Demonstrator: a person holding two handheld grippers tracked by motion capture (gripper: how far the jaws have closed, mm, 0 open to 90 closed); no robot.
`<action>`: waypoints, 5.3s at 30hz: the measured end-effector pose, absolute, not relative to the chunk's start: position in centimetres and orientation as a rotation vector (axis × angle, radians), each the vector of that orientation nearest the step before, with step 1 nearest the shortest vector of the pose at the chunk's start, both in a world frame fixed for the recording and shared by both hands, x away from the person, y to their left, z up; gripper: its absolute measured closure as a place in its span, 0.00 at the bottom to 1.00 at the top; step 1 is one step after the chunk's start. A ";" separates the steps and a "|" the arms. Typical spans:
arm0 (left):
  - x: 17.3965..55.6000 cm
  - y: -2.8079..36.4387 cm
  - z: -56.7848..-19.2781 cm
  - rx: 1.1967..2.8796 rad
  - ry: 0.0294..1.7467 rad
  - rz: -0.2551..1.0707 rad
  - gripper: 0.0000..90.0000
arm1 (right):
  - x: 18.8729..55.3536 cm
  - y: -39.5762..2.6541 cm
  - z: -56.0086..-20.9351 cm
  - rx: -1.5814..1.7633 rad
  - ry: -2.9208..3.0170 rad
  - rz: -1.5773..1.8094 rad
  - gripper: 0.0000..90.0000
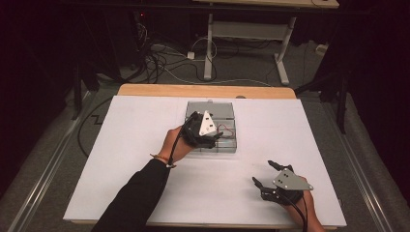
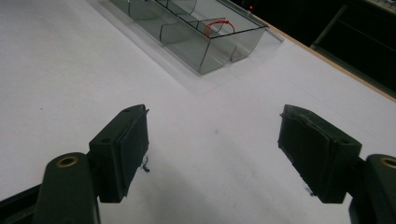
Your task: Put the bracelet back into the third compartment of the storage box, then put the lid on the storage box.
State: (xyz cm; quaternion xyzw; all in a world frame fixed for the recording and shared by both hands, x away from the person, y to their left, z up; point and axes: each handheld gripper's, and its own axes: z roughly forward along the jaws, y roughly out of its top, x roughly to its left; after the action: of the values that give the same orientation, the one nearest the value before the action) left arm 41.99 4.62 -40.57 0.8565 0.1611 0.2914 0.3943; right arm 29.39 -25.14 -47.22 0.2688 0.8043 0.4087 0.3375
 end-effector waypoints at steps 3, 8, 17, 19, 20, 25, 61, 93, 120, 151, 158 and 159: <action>41.4 5.0 -40.7 2.168 0.409 0.758 0.32 | 29.4 -25.1 -47.2 0.696 2.099 1.064 0.28; 40.5 5.7 -40.9 2.149 0.406 0.767 0.28 | 29.4 -25.0 -47.2 0.695 2.101 1.070 0.28; 38.6 6.3 -41.5 2.141 0.368 0.784 0.25 | 29.3 -24.9 -47.2 0.682 2.104 1.060 0.28; 38.1 6.6 -41.6 2.136 0.361 0.775 0.25 | 29.3 -24.9 -47.2 0.684 2.102 1.064 0.28; 37.9 6.8 -41.7 2.129 0.358 0.781 0.25 | 29.3 -24.9 -47.2 0.683 2.102 1.066 0.28; 36.7 7.4 -42.4 2.131 0.338 0.786 0.25 | 29.3 -24.9 -47.2 0.692 2.099 1.066 0.28; 31.6 14.4 -45.4 2.180 0.372 0.824 0.26 | 29.0 -24.7 -46.9 0.652 2.102 1.053 0.29; 30.4 20.8 -47.1 2.117 0.658 0.703 0.53 | 28.9 -25.7 -46.0 0.698 2.049 1.196 0.64; 30.4 21.9 -48.4 2.223 0.678 0.583 0.98 | 30.7 -25.0 -46.5 0.683 2.185 1.115 1.00; 36.2 20.5 -47.4 2.269 0.724 0.574 0.98 | 34.8 -26.3 -46.3 0.774 2.229 1.017 1.00; 41.2 19.7 -46.0 2.271 0.756 0.526 0.98 | 38.9 -26.6 -45.3 0.821 2.228 0.971 1.00; 42.0 19.6 -45.7 2.270 0.762 0.525 0.98 | 39.6 -26.5 -45.2 0.826 2.229 0.959 1.00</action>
State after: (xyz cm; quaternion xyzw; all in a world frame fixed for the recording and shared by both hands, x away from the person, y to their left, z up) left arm 42.02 19.65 -45.74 0.8713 0.2926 0.2016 0.3384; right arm 39.61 -26.51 -45.18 0.3089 0.8334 0.3585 0.2854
